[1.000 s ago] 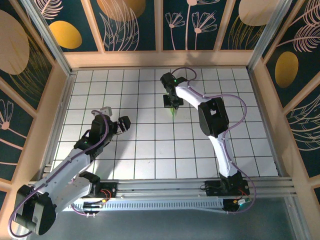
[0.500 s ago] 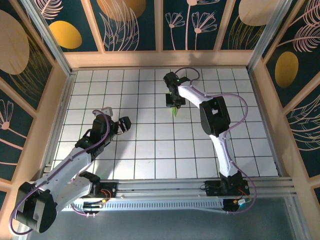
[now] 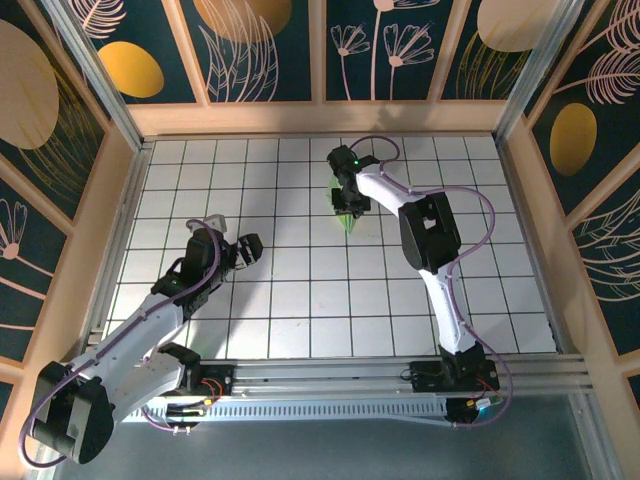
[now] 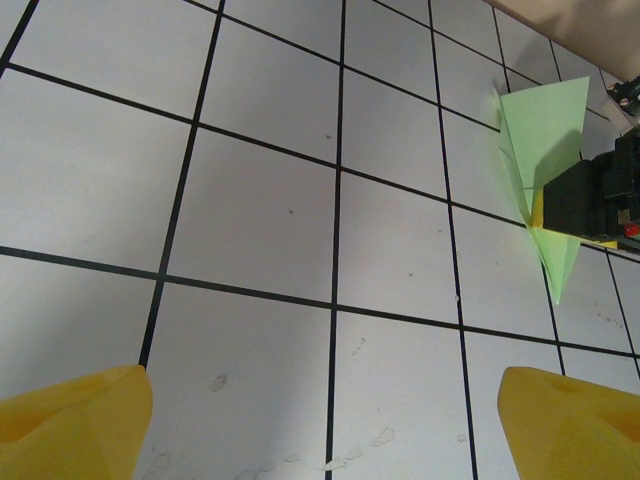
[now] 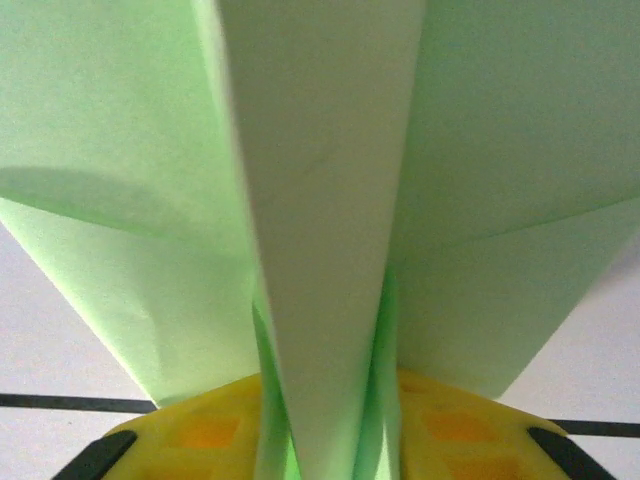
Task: Fold a paper plane with a square sheet of paper (fold left side to right side)
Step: Place the paper plane at the top-center of the table.
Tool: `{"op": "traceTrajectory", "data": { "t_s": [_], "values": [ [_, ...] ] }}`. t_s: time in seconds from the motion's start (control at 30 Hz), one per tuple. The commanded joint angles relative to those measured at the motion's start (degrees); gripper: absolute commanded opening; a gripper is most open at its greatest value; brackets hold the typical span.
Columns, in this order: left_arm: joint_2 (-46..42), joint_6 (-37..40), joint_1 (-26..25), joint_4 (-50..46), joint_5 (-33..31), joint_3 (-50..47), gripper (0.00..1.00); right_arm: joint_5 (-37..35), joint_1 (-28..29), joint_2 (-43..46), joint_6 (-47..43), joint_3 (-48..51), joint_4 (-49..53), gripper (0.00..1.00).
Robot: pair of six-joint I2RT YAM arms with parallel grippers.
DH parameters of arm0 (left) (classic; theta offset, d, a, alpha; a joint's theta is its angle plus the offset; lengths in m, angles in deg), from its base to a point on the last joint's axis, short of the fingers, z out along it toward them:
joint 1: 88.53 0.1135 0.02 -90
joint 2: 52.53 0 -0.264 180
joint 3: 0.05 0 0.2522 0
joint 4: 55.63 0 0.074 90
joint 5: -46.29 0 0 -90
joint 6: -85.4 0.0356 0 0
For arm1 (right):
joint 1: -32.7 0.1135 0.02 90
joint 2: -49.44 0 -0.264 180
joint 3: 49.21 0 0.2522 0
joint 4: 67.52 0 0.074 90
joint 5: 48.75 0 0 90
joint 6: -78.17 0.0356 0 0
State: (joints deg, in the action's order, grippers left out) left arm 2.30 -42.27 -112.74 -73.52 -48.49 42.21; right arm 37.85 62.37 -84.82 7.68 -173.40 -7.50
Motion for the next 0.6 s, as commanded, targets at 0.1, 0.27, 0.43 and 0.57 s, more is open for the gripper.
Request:
{"op": "traceTrajectory", "data": {
  "t_s": [0.1,0.27,0.43,0.57],
  "values": [
    [0.37,0.14,0.39,0.34,0.56,0.25,0.89,-0.37,-0.05,-0.44,0.66,2.03,-0.37,0.40],
    [0.62,0.46,0.39,0.09,0.21,0.83,0.89,-0.73,-0.05,0.29,0.97,2.24,-0.58,0.45],
    [1.11,0.76,0.39,-0.27,0.00,1.66,0.89,-1.50,0.12,1.94,0.95,2.32,-0.47,0.46],
    [1.42,0.75,0.39,-0.27,-0.41,2.24,0.89,-1.75,0.21,3.50,0.89,2.78,-0.47,0.46]
  ]
}}
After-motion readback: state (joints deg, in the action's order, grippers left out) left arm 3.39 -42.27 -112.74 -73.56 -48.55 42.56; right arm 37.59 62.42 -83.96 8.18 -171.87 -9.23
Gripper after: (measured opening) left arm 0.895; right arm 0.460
